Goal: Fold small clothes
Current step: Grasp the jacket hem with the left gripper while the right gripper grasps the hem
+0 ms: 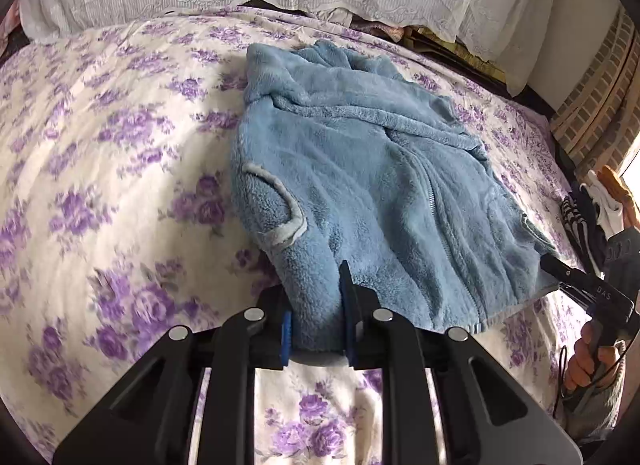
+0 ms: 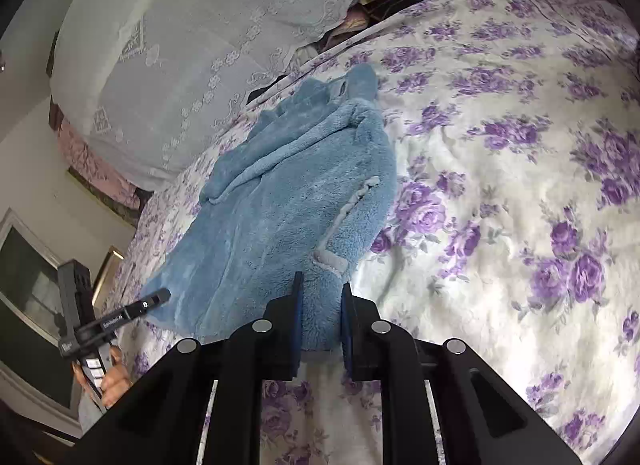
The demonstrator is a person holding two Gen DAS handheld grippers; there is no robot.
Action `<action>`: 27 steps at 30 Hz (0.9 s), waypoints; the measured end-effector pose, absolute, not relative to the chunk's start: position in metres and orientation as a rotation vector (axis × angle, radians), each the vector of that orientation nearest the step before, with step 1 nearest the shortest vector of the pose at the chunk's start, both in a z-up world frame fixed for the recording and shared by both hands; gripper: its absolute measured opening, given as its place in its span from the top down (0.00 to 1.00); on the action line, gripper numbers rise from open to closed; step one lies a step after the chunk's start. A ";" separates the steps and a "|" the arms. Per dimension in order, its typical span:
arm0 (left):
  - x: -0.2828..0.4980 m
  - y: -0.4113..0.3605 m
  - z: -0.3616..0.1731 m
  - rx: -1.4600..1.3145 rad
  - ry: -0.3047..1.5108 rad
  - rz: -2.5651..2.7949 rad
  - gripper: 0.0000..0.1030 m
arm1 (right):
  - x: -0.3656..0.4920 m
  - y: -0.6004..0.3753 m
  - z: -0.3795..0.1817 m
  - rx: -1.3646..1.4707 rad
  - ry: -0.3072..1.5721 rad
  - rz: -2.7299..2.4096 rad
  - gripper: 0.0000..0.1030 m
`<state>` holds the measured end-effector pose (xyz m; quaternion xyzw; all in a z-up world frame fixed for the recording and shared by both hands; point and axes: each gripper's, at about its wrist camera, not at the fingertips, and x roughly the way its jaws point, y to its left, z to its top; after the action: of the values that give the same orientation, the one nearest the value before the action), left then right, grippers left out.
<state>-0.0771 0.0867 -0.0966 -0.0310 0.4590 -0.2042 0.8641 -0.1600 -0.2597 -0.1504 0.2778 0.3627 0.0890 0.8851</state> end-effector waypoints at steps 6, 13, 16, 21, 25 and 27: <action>-0.064 0.083 -0.125 -0.052 1.076 -0.401 0.70 | -0.151 -0.261 -0.170 0.637 0.843 0.188 0.73; -0.070 0.080 -0.102 -0.022 0.982 -0.387 0.86 | -0.154 -0.258 -0.145 0.599 0.740 0.197 0.86; -0.063 0.079 -0.084 -0.010 0.942 -0.392 0.86 | -0.145 -0.263 -0.128 0.597 0.709 0.210 0.86; -0.040 0.073 -0.062 0.017 0.901 -0.366 0.85 | -0.121 -0.265 -0.106 0.566 0.670 0.212 0.86; -0.023 0.068 -0.058 0.035 0.894 -0.335 0.85 | -0.104 -0.269 -0.099 0.565 0.661 0.207 0.86; -0.013 0.061 -0.057 0.065 0.886 -0.313 0.85 | -0.093 -0.269 -0.096 0.566 0.653 0.201 0.86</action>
<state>-0.0130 0.0614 -0.0572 0.0311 0.4267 -0.1509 0.8912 -0.0934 -0.2691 -0.0960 0.2736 0.3161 0.0974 0.9032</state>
